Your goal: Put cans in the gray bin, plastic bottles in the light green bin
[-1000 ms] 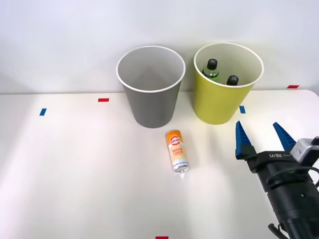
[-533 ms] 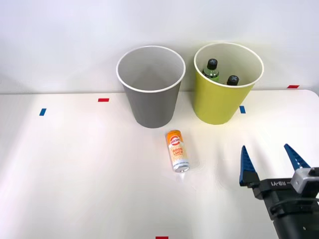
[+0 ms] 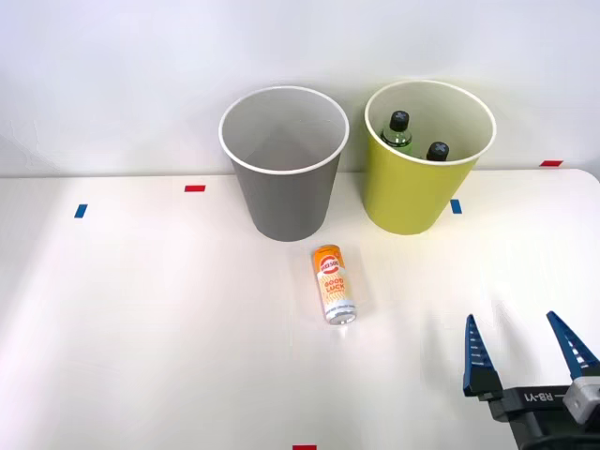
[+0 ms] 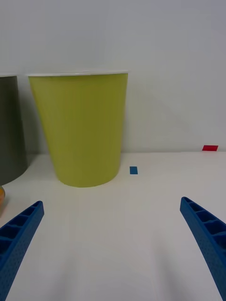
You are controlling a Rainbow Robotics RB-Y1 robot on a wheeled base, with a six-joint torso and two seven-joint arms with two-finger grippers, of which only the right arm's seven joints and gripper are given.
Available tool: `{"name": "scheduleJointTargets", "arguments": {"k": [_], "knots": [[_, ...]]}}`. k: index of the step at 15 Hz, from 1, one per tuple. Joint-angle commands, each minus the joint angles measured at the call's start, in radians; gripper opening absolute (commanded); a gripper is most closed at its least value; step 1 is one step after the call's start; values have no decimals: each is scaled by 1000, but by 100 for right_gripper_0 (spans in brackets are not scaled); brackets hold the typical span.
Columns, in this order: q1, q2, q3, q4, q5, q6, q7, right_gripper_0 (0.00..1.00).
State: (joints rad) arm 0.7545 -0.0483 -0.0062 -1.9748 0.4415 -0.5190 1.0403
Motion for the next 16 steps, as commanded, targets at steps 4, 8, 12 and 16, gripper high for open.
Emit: {"name": "scheduleJointTargets", "arguments": {"k": [4,8,12,16], "knots": [[105,-51,98,11,-145,-32,428,100],[129,-180,227,11,-175,-32,458,100],[82,-272,285,11,-253,-26,481,100],[77,-266,324,11,-256,-24,507,100]]}}
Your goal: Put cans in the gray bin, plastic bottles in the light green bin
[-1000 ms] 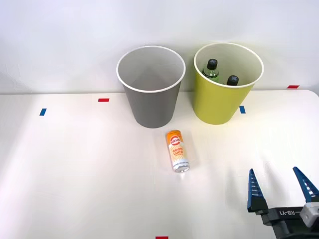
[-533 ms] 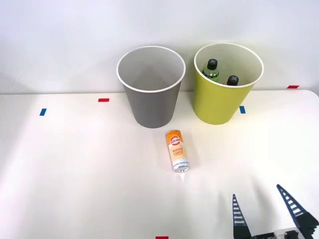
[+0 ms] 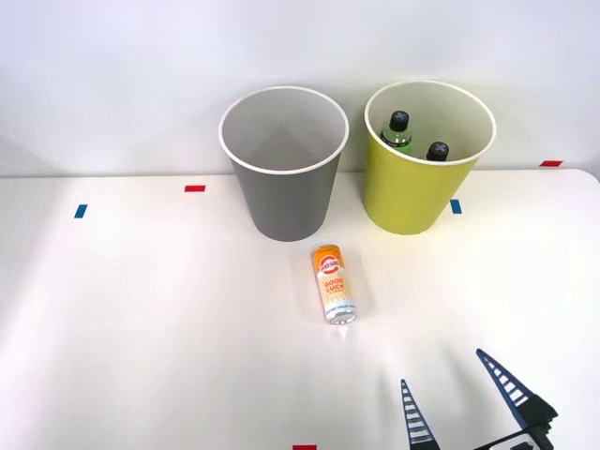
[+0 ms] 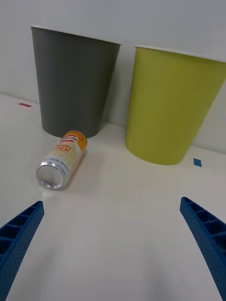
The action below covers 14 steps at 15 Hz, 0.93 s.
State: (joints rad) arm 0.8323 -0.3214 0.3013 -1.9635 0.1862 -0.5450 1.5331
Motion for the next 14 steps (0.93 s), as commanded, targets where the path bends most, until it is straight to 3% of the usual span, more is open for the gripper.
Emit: {"name": "scheduleJointTargets", "arguments": {"k": [1,14], "knots": [[-1,10,18,0,-2,2,21,100],[47,13,15,0,-47,4,9,100]]}}
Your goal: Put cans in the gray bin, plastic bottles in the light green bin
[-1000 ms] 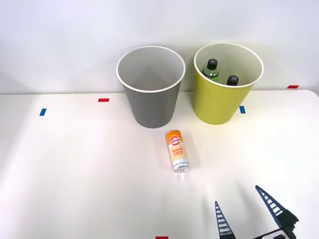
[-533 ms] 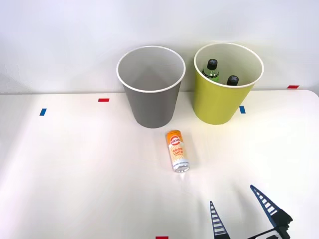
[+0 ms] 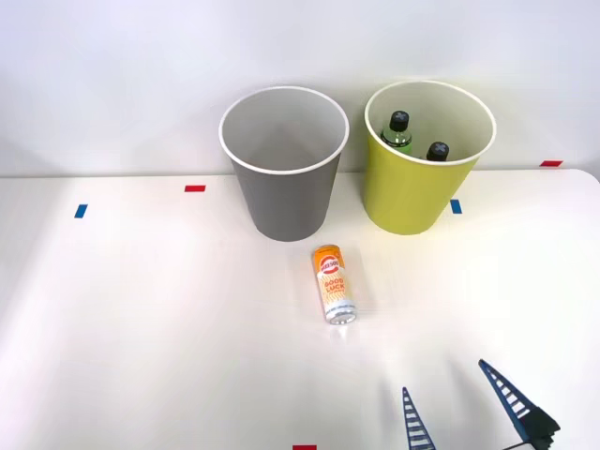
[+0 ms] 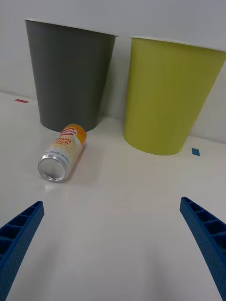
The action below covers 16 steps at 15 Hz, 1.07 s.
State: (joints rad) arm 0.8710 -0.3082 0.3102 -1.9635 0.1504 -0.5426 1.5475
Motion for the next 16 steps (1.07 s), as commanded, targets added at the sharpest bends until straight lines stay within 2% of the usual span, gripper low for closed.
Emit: {"name": "scheduleJointTargets", "arguments": {"k": [1,16], "knots": [[9,0,7,0,-14,1,-7,100],[20,0,9,0,-32,-23,-21,100]]}}
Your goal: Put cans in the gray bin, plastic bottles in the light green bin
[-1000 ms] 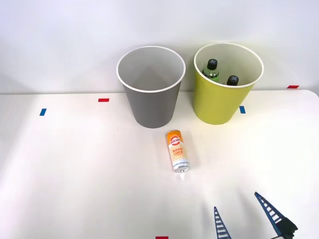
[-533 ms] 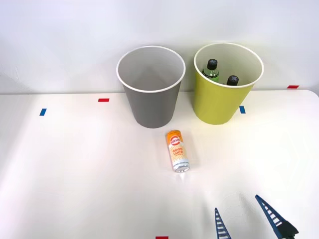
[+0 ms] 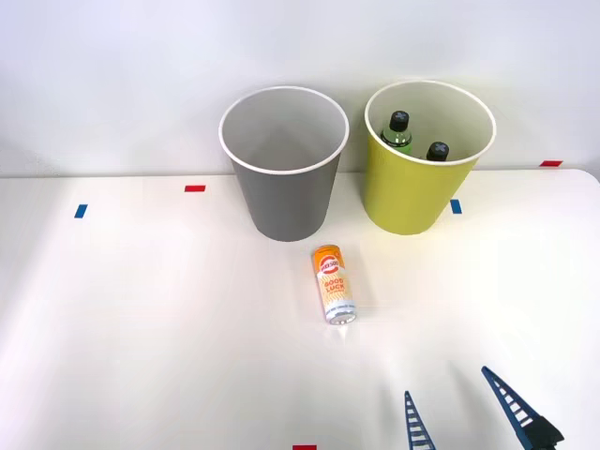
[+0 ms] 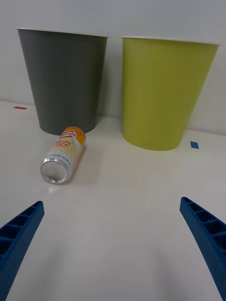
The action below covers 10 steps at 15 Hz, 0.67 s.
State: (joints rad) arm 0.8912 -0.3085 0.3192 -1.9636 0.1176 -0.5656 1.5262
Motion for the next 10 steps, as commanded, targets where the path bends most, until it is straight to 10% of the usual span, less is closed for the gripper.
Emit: {"name": "scheduleJointTargets", "arguments": {"k": [1,10], "knots": [[0,0,0,0,1,0,0,100],[0,0,0,0,1,0,0,100]]}}
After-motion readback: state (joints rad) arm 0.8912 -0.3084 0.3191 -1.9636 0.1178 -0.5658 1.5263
